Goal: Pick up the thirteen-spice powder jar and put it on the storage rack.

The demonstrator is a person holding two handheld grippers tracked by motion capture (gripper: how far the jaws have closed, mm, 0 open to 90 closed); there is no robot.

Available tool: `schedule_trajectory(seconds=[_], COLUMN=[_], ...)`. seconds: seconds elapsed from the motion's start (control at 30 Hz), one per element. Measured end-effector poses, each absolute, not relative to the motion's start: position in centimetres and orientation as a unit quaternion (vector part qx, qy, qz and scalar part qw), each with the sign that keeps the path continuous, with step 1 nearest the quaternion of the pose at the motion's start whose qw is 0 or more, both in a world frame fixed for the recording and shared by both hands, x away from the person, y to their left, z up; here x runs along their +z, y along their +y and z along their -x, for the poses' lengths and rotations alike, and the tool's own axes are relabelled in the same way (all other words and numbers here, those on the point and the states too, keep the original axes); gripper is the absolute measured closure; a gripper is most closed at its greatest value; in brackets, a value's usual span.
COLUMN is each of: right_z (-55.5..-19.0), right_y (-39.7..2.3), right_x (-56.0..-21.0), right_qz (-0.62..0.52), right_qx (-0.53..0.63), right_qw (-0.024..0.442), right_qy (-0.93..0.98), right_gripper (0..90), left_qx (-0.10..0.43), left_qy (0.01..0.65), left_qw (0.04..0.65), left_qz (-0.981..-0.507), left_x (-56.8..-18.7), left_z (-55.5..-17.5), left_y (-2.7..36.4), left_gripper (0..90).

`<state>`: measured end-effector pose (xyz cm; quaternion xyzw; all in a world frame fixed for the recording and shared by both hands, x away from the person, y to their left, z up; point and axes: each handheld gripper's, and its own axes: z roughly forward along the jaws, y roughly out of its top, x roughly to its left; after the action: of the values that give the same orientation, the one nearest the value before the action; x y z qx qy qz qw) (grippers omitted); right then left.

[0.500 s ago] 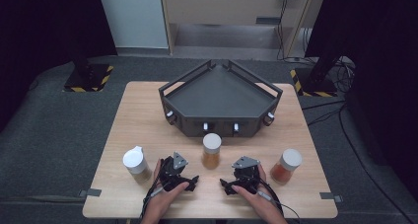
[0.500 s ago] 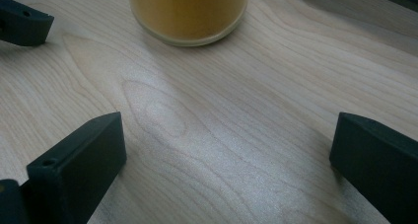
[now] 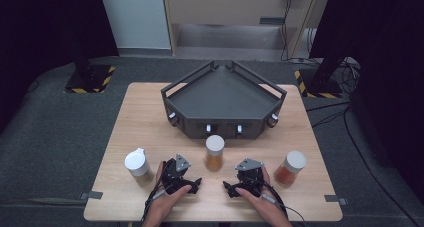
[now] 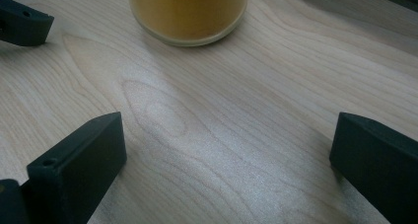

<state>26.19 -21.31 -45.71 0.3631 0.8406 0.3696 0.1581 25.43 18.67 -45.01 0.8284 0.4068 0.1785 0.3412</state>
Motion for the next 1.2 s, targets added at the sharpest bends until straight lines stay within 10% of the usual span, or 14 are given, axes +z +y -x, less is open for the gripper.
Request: schedule_trajectory(seconds=[1.2], right_z=[-25.9], right_y=[-21.1], right_x=[-45.7], right_qz=[-0.371], right_qx=[0.368], right_qw=[0.161], right_qy=[0.837], right_gripper=[0.8], left_qx=[0.194], left_qy=[0.381], left_qw=[0.353], left_qz=[-0.832], left_x=[-40.8], left_z=[-23.5], left_y=[18.0], left_gripper=[1.3])
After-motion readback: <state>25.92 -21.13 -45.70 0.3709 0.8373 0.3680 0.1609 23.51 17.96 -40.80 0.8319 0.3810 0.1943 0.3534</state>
